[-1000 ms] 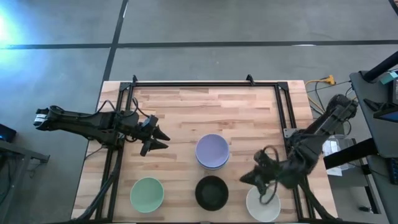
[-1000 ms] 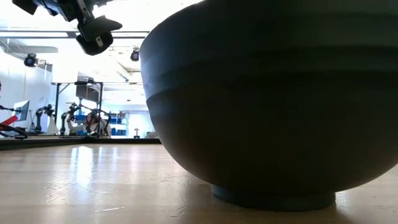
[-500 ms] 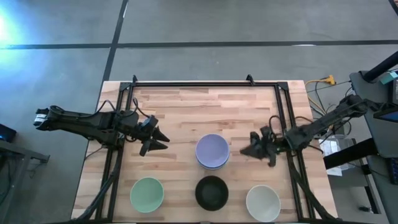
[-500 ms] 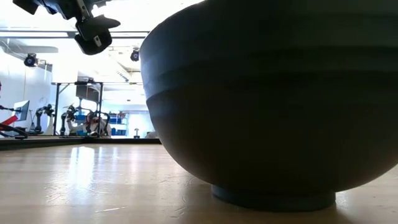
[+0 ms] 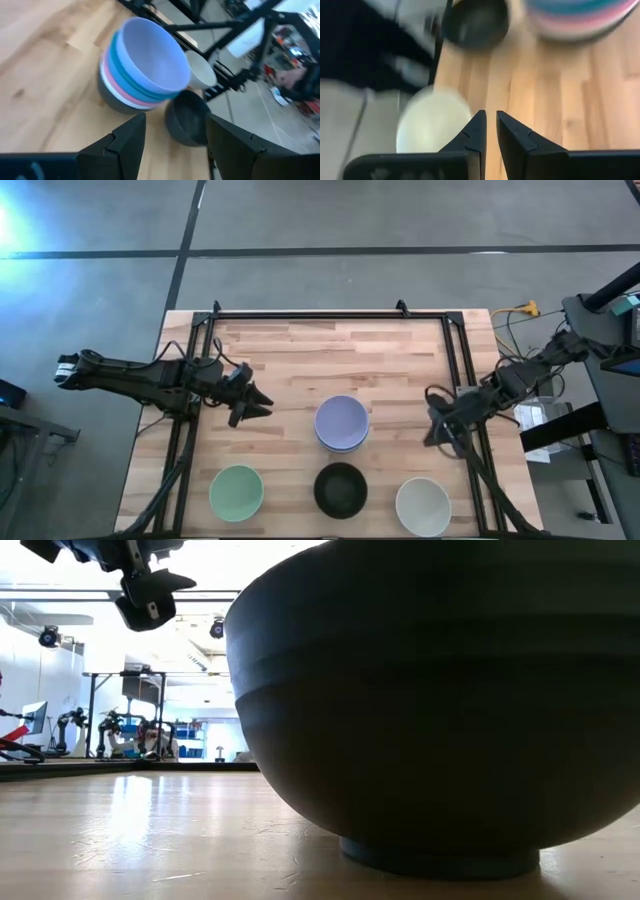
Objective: Nest bowls inside each other
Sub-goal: Stack the white bowl on the purple bowl
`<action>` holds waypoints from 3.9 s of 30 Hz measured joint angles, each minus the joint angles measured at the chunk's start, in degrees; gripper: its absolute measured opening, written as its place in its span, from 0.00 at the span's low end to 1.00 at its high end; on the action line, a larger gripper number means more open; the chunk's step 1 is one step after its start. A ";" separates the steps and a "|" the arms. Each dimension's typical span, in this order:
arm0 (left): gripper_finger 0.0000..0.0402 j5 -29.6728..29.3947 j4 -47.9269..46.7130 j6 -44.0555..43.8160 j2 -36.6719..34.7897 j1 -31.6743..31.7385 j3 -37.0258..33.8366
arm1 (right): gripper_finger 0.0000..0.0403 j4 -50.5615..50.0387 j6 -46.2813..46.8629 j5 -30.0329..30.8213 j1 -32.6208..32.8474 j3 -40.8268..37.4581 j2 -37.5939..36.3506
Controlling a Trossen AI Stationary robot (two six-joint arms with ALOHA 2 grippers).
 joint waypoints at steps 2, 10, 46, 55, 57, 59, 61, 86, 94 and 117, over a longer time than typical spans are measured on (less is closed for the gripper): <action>0.48 -1.83 -0.04 -0.14 0.35 0.03 0.00 | 0.10 -2.17 -3.03 -2.27 1.38 -0.05 1.42; 0.48 -6.46 1.01 -1.28 2.78 0.03 0.04 | 0.10 -1.02 -13.78 -2.67 5.19 -1.07 9.11; 0.48 -5.62 4.26 0.27 7.42 0.03 0.81 | 0.08 24.96 -15.08 -3.52 8.96 1.46 41.03; 0.48 -3.84 4.38 1.20 7.15 0.01 0.76 | 0.03 16.82 -11.24 -3.51 7.54 5.58 34.52; 0.48 -3.59 4.40 1.41 7.15 0.02 0.76 | 0.03 16.48 -9.66 -3.51 6.37 7.28 32.35; 0.48 -3.11 4.42 1.49 7.15 0.03 0.76 | 0.03 16.79 -8.17 -2.63 4.82 9.15 30.41; 0.48 -2.53 4.42 1.82 7.15 0.01 0.76 | 0.03 17.86 -5.77 1.14 2.70 11.59 29.36; 0.48 5.60 4.37 1.92 5.71 0.01 1.01 | 0.03 -21.38 12.58 6.46 -24.40 50.40 52.99; 0.48 5.82 4.29 3.37 5.04 0.01 0.83 | 0.03 -21.25 16.33 13.20 -23.67 49.59 53.88; 0.48 6.69 4.20 4.87 3.85 0.01 0.74 | 0.30 -20.98 18.18 14.64 -22.32 49.53 51.81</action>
